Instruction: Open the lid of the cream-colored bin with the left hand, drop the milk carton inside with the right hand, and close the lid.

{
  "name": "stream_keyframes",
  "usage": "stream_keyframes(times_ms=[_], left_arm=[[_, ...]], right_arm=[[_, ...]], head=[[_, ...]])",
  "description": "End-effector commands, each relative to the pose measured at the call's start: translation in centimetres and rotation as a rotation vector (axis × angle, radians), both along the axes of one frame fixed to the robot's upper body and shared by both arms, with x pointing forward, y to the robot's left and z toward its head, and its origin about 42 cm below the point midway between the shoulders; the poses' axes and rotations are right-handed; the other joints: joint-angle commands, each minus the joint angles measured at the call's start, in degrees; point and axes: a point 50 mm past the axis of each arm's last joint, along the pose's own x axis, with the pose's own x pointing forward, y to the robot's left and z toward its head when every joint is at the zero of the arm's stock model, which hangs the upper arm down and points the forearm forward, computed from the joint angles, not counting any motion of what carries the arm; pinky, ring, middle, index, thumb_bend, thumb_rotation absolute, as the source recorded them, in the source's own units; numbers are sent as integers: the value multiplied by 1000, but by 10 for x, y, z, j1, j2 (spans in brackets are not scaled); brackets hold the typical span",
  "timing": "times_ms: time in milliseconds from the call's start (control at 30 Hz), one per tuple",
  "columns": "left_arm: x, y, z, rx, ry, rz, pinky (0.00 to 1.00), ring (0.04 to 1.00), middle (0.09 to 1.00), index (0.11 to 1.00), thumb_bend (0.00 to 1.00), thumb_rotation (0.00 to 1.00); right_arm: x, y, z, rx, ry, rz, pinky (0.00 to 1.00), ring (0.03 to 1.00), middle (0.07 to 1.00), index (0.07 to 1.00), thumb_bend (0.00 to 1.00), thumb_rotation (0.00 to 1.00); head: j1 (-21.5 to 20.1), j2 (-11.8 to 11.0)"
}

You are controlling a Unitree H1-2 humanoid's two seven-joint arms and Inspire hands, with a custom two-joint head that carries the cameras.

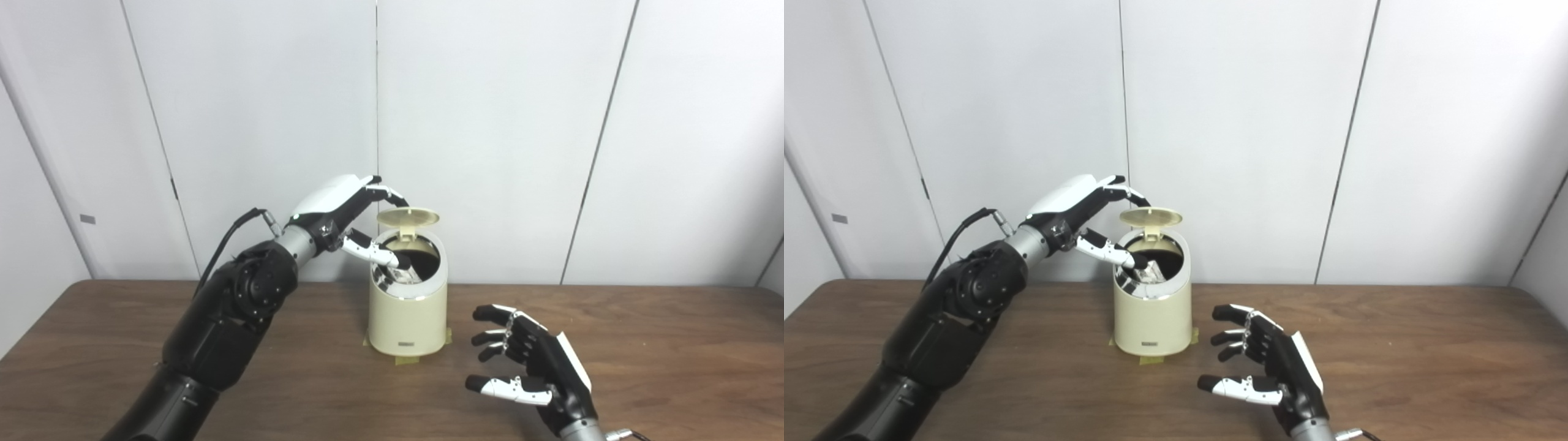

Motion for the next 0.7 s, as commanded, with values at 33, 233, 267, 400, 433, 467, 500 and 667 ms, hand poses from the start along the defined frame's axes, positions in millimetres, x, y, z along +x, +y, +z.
stream_keyframes(times_ms=[33,233,267,400,433,467,500,667], left_arm=[[-5,2,26,1,-83,-29,1000,1000,813,745,897,360],[-11,2,17,-8,-49,-58,1000,1000,821,755,880,335],[-12,1,16,-4,-46,-62,1000,1000,822,757,874,334],[-13,-1,9,2,-46,-75,1000,1000,814,752,885,361],[-14,-1,7,1,-42,-76,1000,1000,813,750,887,352],[-14,-1,6,3,-37,-75,1000,1000,814,750,888,349],[-14,-2,4,12,-34,-75,1000,1000,815,750,889,345],[-15,-2,-2,104,-32,-79,1000,1000,808,752,903,370]], right_arm=[[5,3,20,2,-75,-13,490,605,736,690,667,0],[5,4,21,5,-71,-15,498,611,743,695,660,0],[5,4,21,6,-72,-14,498,611,744,695,660,0],[4,6,23,6,-75,-17,494,611,742,690,669,0],[4,6,24,5,-75,-18,489,607,740,688,667,0],[4,6,24,5,-75,-18,487,607,741,688,666,0],[4,5,25,6,-75,-18,486,607,742,687,664,0],[5,5,26,1,-83,-18,482,607,739,683,670,0]], head=[[-3,2],[-6,6],[-6,6],[-9,9],[-9,10],[-9,10],[-9,11],[-9,13]])
